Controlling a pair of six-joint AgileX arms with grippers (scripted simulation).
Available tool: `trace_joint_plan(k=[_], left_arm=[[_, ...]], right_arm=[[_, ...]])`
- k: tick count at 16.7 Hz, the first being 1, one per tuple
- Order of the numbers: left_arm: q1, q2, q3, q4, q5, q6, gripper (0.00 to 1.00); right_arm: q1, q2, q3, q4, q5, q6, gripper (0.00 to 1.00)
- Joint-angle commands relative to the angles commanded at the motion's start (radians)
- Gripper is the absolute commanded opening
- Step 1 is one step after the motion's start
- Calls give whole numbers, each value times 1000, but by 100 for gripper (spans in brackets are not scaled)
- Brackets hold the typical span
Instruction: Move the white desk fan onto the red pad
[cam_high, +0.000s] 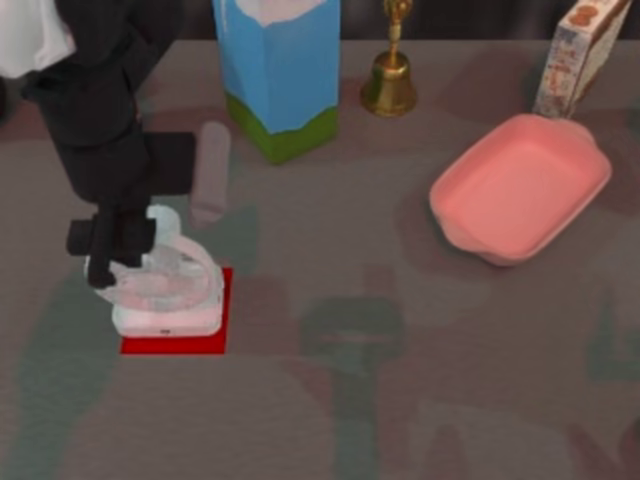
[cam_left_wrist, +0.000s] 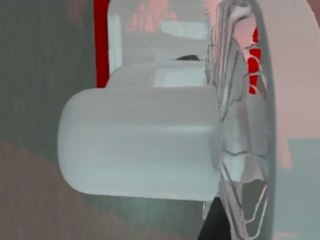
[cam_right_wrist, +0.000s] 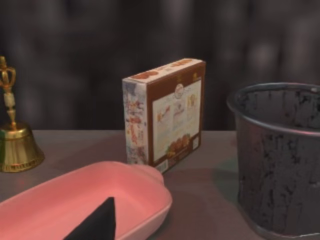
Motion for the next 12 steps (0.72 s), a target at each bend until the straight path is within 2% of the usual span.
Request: trace_joint_plan(k=[6,12], left_arm=[[0,0,0,0,0,0,98],[0,0,0,0,0,0,100]], right_arm=[[0,0,0,0,0,0,100],[0,0,0,0,0,0,100]])
